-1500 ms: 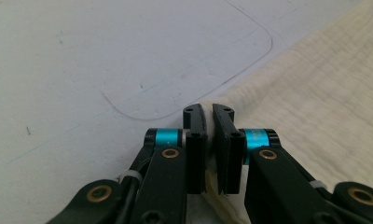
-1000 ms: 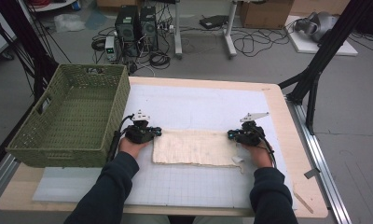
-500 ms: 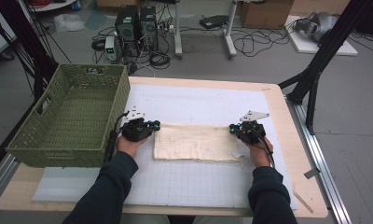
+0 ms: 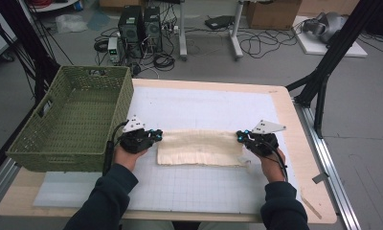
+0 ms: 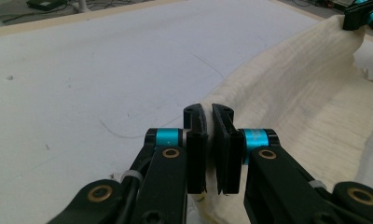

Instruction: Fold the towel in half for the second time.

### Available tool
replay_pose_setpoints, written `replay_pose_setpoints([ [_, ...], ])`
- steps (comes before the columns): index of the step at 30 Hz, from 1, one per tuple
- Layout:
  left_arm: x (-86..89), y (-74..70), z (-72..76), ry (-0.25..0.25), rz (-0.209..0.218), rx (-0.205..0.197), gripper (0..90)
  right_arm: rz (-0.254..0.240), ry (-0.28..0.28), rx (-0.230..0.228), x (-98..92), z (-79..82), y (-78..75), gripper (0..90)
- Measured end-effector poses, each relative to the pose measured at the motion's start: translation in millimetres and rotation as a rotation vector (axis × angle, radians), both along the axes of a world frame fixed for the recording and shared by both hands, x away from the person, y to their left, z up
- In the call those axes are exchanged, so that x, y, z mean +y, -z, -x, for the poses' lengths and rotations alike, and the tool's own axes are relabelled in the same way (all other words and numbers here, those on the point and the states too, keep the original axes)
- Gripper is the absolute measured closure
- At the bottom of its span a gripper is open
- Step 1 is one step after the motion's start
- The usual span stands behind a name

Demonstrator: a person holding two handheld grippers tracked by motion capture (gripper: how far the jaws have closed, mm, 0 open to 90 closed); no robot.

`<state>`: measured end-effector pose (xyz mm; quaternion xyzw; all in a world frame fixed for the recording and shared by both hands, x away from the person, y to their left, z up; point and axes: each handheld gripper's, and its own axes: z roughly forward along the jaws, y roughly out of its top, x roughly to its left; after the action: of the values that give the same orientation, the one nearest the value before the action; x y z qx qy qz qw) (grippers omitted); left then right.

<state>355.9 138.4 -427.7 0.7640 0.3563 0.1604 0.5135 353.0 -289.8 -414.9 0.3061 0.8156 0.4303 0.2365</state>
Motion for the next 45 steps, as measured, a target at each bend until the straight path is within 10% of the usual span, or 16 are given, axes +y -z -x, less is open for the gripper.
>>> replay_pose_setpoints([
  [28,0.4,11.7,31.8,0.052,-0.043,0.01,80.2,0.034,-0.069,0.018,-6.1,42.7,12.1,86.8],
  [36,8.1,5.4,34.3,-0.027,0.038,0.022,51.9,0.037,-0.075,0.028,-5.2,46.9,13.0,86.7],
  [45,10.0,-11.5,37.0,-0.045,0.133,-0.058,47.9,0.062,-0.084,0.029,-6.0,50.0,13.3,86.7],
])
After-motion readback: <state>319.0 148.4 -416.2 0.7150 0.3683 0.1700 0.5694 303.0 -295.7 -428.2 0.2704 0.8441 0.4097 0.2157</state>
